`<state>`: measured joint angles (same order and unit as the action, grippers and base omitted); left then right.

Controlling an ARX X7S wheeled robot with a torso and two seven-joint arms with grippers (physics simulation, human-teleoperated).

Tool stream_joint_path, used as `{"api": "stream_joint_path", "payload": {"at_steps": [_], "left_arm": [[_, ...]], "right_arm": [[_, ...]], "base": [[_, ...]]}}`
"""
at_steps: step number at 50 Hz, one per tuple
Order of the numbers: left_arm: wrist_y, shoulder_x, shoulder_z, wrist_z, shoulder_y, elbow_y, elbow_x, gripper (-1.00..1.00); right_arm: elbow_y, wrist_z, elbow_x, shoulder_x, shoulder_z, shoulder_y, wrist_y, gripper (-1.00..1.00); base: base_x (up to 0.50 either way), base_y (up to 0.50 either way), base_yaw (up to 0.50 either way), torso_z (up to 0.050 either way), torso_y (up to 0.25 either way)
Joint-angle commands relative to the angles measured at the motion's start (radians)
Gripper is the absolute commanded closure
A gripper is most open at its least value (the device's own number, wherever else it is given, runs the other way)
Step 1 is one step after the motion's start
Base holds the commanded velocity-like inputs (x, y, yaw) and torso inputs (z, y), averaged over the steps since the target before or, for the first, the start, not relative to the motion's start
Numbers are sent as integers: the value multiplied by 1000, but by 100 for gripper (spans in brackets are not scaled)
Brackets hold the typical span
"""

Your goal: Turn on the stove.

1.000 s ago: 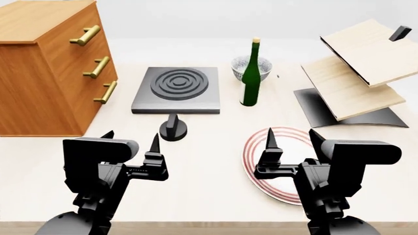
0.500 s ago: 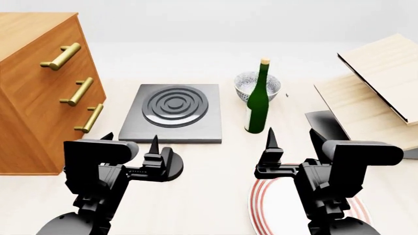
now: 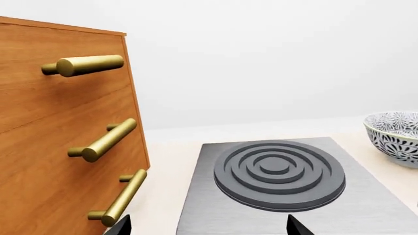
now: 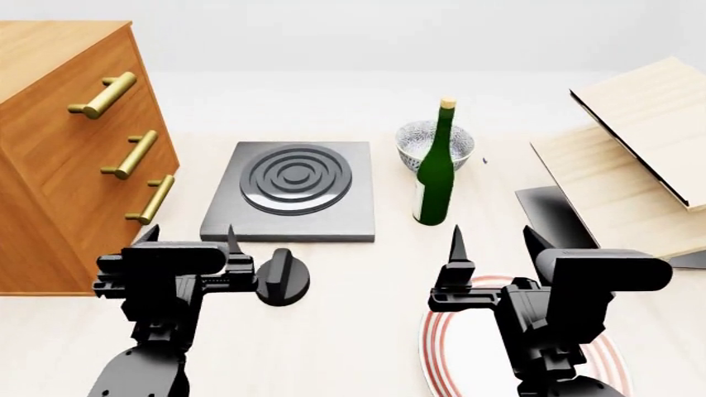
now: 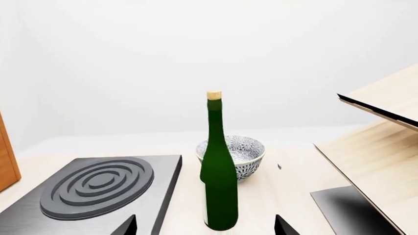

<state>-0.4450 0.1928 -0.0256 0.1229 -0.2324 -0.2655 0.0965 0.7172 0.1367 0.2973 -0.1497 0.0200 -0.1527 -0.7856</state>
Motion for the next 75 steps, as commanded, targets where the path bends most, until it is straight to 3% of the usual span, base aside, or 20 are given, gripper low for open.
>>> {"api": "stream_joint_path", "payload": {"at_steps": [1,13,27,43,44,45,59,63,70,75], "left_arm": [[282,6,-14,43,-44,340,-74,-100],[559,-12,-51,87,-109,695,-123,-100],[726,-40,-72,93,-164,948,-115,-100],[774,-92,-114,89,-189,1085,-121,-100],[624,-171,-237,-4,-118,935,-154,-100],[598,-167,-249,-5,-107,829,-160,-100],[550,-120,-350,-73,1,602,-158,-100],[508,-103,-345,-83,30,517,-136,-100],[228,-40,-212,-51,122,40,-4,-100],[49,-22,-126,-8,127,-170,67,-100]], "right_arm": [[-18,8,-11,-12,-17,18,36,-100],[-36,13,1,-13,-16,21,52,-100],[-44,24,10,-18,-20,22,62,-100],[-61,31,17,-24,-27,29,82,-100],[-63,30,27,-30,-6,32,78,-100],[-67,30,27,-31,-5,33,82,-100],[-79,38,35,-36,3,41,101,-100],[-82,41,38,-36,3,43,104,-100],[-81,46,41,-38,1,47,109,-100],[-74,51,41,-40,-5,49,111,-100]], "base": [[0,0,0,0,0],[0,0,0,0,0],[0,0,0,0,0],[0,0,0,0,0],[0,0,0,0,0],[0,0,0,0,0],[0,0,0,0,0],[0,0,0,0,0],[0,0,0,0,1],[0,0,0,0,0]]}}
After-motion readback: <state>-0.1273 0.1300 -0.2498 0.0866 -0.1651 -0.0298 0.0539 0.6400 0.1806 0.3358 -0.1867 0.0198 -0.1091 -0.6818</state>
